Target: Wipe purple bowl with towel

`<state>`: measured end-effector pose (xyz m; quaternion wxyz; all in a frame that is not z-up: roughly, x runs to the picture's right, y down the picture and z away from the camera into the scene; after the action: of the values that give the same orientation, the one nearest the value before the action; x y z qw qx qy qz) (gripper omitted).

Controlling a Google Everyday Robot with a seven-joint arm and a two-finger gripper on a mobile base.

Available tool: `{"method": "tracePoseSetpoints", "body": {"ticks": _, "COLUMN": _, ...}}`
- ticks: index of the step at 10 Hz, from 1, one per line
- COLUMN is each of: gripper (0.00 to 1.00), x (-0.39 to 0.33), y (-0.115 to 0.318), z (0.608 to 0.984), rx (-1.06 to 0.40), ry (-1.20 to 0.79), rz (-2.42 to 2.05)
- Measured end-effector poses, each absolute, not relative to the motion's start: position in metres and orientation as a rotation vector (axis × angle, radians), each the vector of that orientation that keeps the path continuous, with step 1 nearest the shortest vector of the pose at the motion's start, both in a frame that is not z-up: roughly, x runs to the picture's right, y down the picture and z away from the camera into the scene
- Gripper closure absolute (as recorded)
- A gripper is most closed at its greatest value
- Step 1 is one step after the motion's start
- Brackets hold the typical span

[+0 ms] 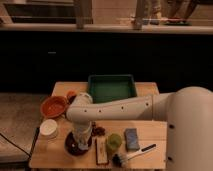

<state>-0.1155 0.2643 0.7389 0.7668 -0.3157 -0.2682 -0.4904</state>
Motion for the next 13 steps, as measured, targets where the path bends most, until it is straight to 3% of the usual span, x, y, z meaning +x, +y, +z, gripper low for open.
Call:
{"method": "tracePoseSetpoints", "body": {"ticks": 5, "gripper": 1.00, "x": -0.160, "y": 0.245, "z": 0.736, "rx": -0.632, "ry": -0.624, "rz": -1.169}}
{"method": "tracePoseSetpoints", "body": {"ticks": 9, "gripper": 1.00, "x": -0.181, "y": 0.269, "z": 0.716, "rx": -0.633, "ry": -0.695, "rz": -1.221}}
{"method": "tracePoseSetpoints", "body": {"ticks": 13, "gripper": 1.00, "x": -0.148, "y": 0.291, "z": 0.711, "rx": -0.681, "ry": -0.690, "rz": -1.146}}
